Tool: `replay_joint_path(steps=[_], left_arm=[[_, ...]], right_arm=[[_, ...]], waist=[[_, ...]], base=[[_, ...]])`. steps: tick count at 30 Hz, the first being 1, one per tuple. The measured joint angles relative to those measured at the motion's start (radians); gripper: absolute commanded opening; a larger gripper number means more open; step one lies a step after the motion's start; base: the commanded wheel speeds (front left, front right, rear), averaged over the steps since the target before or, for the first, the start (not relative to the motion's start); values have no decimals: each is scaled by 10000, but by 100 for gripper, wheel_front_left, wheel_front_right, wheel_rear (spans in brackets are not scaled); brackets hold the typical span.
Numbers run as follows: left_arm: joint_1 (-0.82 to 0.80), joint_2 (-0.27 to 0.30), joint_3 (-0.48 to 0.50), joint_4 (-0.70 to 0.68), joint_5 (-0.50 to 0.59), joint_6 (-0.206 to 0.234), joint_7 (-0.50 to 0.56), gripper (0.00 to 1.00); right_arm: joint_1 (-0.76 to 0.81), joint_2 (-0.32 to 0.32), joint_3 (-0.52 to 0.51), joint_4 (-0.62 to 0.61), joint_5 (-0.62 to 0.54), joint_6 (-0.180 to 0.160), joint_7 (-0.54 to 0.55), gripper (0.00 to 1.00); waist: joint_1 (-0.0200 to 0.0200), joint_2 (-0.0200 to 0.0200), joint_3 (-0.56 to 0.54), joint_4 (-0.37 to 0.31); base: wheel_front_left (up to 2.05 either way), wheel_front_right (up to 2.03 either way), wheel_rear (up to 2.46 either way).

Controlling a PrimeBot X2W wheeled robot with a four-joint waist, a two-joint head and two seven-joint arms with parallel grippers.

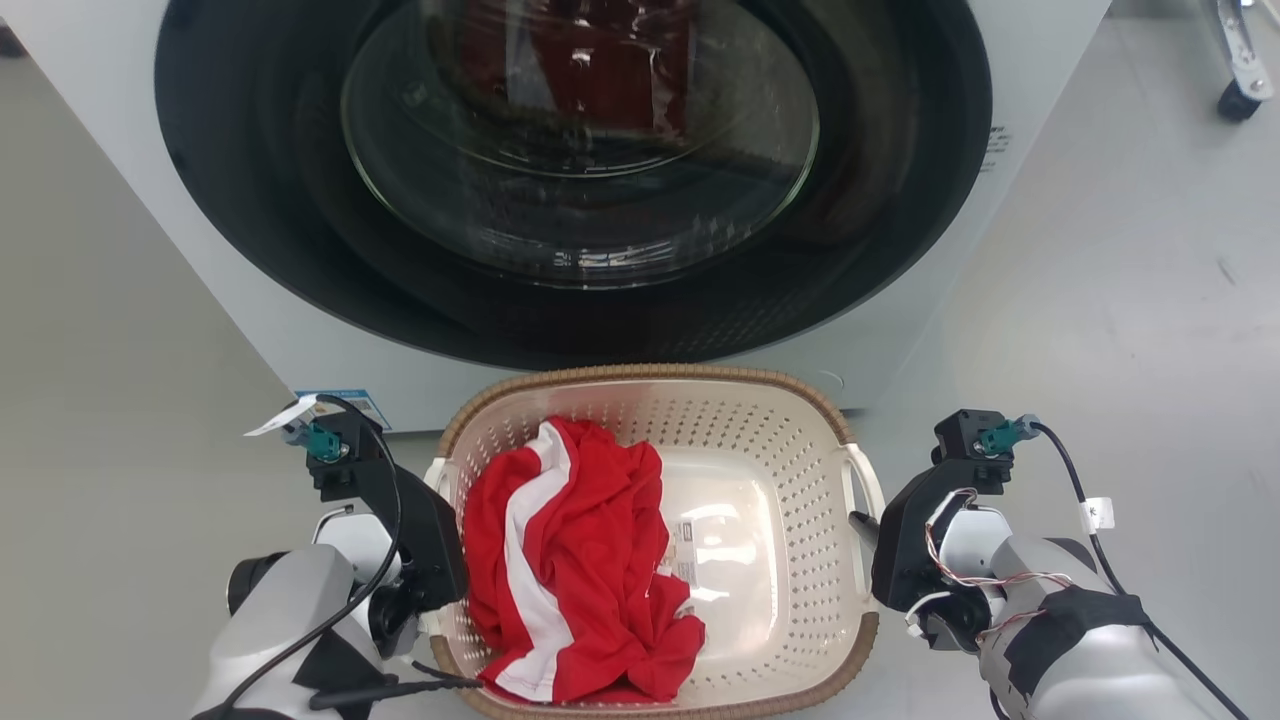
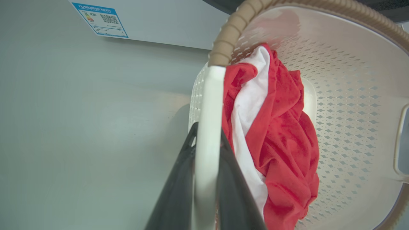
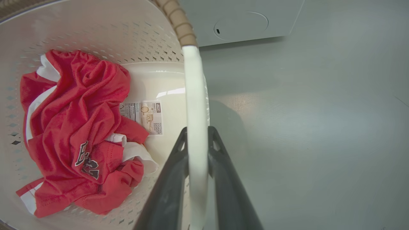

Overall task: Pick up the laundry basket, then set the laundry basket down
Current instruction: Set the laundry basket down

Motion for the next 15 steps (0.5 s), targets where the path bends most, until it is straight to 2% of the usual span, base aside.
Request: replay_joint_path(steps=[15], left_arm=[[32,-61,-276,-13,171,0,-1300,0]], right_arm=[[-205,-19,150,73,-163,-10,-809,0]], waist=[[0,0,1210,67]], base=[[0,0,0]])
